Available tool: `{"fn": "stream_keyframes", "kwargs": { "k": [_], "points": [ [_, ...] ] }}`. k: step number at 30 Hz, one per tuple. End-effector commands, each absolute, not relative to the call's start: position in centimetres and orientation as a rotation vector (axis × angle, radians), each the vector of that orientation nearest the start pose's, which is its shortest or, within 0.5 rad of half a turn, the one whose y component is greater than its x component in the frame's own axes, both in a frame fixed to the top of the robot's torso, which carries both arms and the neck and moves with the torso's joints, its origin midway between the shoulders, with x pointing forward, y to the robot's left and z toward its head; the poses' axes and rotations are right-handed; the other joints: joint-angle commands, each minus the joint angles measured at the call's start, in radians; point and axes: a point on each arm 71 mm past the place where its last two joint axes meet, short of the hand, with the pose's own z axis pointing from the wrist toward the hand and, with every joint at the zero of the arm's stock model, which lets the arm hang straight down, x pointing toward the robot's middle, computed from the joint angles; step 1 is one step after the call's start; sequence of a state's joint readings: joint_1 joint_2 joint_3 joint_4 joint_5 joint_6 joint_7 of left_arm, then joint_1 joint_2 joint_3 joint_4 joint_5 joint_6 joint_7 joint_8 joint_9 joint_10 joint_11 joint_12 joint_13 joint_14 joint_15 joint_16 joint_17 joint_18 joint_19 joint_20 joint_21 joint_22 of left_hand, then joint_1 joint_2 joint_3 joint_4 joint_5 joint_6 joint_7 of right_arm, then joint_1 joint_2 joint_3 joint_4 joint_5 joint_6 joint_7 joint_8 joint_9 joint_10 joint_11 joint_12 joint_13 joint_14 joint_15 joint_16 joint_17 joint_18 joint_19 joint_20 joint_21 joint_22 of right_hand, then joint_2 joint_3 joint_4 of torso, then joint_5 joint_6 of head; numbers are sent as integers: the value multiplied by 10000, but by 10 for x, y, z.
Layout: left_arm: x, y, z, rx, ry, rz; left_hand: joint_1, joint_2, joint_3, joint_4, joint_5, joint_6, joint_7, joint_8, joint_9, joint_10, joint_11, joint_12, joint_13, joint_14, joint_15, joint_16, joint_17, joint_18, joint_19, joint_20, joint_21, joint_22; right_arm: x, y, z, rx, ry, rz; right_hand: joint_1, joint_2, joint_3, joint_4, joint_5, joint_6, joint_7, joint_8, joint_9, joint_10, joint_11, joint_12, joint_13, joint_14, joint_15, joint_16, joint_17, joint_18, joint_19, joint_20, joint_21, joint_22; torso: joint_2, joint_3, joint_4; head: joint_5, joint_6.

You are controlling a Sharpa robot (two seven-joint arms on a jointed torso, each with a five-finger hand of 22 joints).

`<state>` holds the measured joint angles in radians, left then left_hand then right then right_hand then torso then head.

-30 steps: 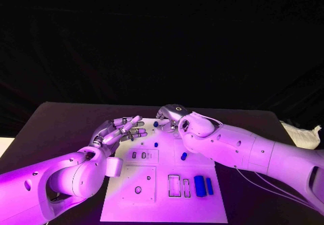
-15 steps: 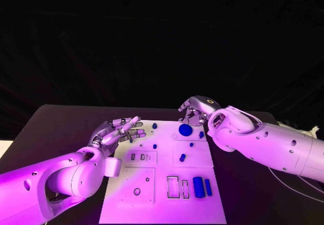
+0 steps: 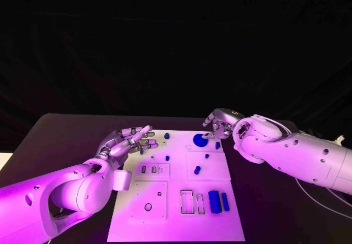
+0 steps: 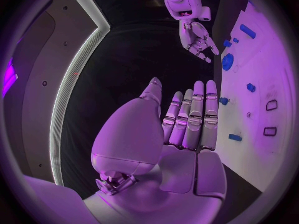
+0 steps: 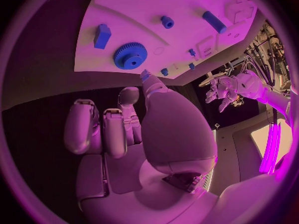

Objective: Assemble the parts on the task board

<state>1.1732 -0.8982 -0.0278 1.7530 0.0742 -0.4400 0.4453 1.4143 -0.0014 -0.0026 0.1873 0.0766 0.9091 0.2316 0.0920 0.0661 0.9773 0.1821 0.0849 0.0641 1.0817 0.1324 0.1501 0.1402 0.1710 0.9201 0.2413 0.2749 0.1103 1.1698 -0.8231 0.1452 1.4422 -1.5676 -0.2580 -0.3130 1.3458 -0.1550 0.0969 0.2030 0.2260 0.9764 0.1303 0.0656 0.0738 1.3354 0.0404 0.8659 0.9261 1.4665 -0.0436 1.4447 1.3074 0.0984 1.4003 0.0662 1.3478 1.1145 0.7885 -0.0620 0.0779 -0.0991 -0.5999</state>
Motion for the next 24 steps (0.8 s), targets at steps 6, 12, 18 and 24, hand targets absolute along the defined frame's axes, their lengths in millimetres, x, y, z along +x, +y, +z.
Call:
{"fn": "stream_keyframes", "kwargs": {
  "k": [6, 12, 18, 24],
  "points": [
    [443, 176, -166, -11864, 13881, -16543, -47, 87, 0, -35, -27, -5, 56, -69, -16, 18, 51, -36, -12, 11, 43, -46, 13, 116, 30, 29, -54, -15, 523, -224, -154, -585, 16540, 3468, 219, 21, -39, 177, -54, 71, 18, 58, 31, 96, 5, 674, 791, 626, 79, 114, 195, -155, 67, 6, 124, 143, -5, -8, 20, -1, -61],
    [444, 177, -166, -11879, 13889, -16513, -45, 93, 1, -42, -26, -3, 55, -74, -15, 19, 50, -42, -11, 14, 42, -53, 16, 117, 38, 29, -53, -17, 522, -218, -158, -896, 16572, 3408, 406, 54, -29, 159, -156, 142, 7, 78, 44, 232, -6, 1207, 1368, 637, 73, 164, 291, -164, 75, 2, 171, 214, -13, -23, 14, -4, -128],
    [444, 176, -167, -11894, 13914, -16496, -45, 102, 4, -45, -25, -5, 57, -78, -15, 16, 50, -47, -11, 15, 42, -57, 17, 117, 42, 30, -54, -19, 523, -217, -161, -967, 16672, 3292, 494, 130, 0, 141, -202, 258, -12, 118, 65, 350, -21, 1595, 1774, 646, 63, 199, 362, -172, 86, -3, 208, 275, -21, -18, 32, -22, -178],
    [444, 176, -167, -11901, 13921, -16485, -43, 113, 9, -49, -23, -5, 59, -82, -15, 14, 51, -52, -11, 16, 42, -62, 19, 118, 46, 30, -55, -20, 525, -216, -163, -907, 16748, 3265, 534, 254, 58, 130, -145, 370, -24, 154, 83, 411, -33, 1817, 2019, 650, 54, 218, 399, -182, 102, -11, 245, 338, -23, -28, 42, -25, -213]
  ]
}}
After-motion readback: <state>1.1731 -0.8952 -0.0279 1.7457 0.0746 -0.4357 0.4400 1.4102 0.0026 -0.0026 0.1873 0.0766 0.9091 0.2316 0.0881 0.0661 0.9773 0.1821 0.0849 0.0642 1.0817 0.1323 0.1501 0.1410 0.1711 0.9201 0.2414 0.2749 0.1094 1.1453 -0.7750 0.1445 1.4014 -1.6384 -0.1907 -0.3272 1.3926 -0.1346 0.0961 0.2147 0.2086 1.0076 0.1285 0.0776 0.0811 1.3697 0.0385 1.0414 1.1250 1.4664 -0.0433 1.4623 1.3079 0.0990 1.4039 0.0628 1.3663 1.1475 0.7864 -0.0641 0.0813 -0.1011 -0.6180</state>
